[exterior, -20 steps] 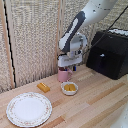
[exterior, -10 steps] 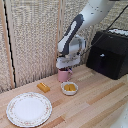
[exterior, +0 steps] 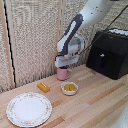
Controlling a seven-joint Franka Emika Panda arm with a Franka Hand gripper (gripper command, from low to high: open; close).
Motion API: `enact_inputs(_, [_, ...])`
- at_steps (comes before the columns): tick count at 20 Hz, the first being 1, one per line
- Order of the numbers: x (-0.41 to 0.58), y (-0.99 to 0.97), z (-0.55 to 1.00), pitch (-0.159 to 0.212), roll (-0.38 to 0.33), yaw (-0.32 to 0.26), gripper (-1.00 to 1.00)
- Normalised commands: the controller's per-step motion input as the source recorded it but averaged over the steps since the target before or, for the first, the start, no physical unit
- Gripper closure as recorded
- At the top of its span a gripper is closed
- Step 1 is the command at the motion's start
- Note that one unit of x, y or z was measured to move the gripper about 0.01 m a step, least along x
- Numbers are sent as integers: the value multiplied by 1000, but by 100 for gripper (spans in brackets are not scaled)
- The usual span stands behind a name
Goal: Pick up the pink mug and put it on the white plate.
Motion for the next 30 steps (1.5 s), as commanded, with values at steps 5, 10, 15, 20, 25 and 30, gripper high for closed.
enact_inputs(5, [57,54,1000,30,23,-1,100])
enact_inputs(10, [-65,407,880,63,28,0,100])
enact_inputs(15, [-73,700,701,40,55,8,100])
enact_inputs(20, [-8,855,459,35,32,-7,100])
enact_inputs(25, [5,911,177,92,0,-3,100])
enact_inputs(30, [0,974,35,90,-11,0,100])
